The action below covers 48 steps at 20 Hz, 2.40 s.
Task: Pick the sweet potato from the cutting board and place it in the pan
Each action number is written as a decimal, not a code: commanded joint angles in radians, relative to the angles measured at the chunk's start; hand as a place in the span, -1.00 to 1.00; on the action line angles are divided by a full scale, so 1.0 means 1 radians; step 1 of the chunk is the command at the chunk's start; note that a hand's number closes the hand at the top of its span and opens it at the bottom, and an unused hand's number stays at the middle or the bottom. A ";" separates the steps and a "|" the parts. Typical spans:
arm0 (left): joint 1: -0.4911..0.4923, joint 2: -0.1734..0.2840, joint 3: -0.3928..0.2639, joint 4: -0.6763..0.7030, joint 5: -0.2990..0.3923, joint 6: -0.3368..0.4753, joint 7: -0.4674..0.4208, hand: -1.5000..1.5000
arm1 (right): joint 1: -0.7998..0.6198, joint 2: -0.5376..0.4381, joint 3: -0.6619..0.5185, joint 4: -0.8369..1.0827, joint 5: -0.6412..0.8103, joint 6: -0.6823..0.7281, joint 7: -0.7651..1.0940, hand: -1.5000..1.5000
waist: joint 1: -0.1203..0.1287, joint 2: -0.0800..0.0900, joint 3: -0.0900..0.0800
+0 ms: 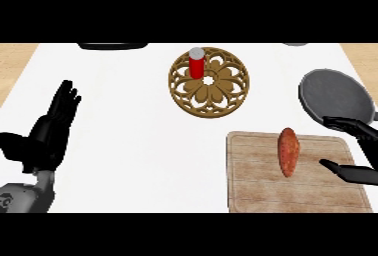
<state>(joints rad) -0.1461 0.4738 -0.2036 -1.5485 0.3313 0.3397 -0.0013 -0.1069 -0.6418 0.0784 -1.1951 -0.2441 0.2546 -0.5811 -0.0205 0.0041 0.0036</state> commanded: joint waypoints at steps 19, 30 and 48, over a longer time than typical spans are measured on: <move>-0.069 -0.064 0.062 0.084 -0.058 -0.055 0.038 0.00 | -0.119 -0.382 -0.131 -0.210 0.211 0.179 0.216 -1.00 | 0.020 -0.006 -0.004; -0.063 -0.096 0.120 0.148 -0.095 -0.126 -0.025 0.00 | -0.145 -0.219 -0.069 -0.392 0.182 0.307 0.442 -1.00 | 0.019 -0.005 -0.004; -0.115 -0.198 0.131 0.077 -0.216 -0.095 0.095 0.00 | -0.142 -0.071 -0.057 -0.257 0.519 0.321 0.486 -1.00 | 0.026 -0.003 -0.003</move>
<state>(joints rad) -0.2401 0.3167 -0.0482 -1.4360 0.1620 0.1944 0.0439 -0.2383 -0.7375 0.0013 -1.5373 0.1927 0.5753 -0.0393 0.0033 0.0005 -0.0001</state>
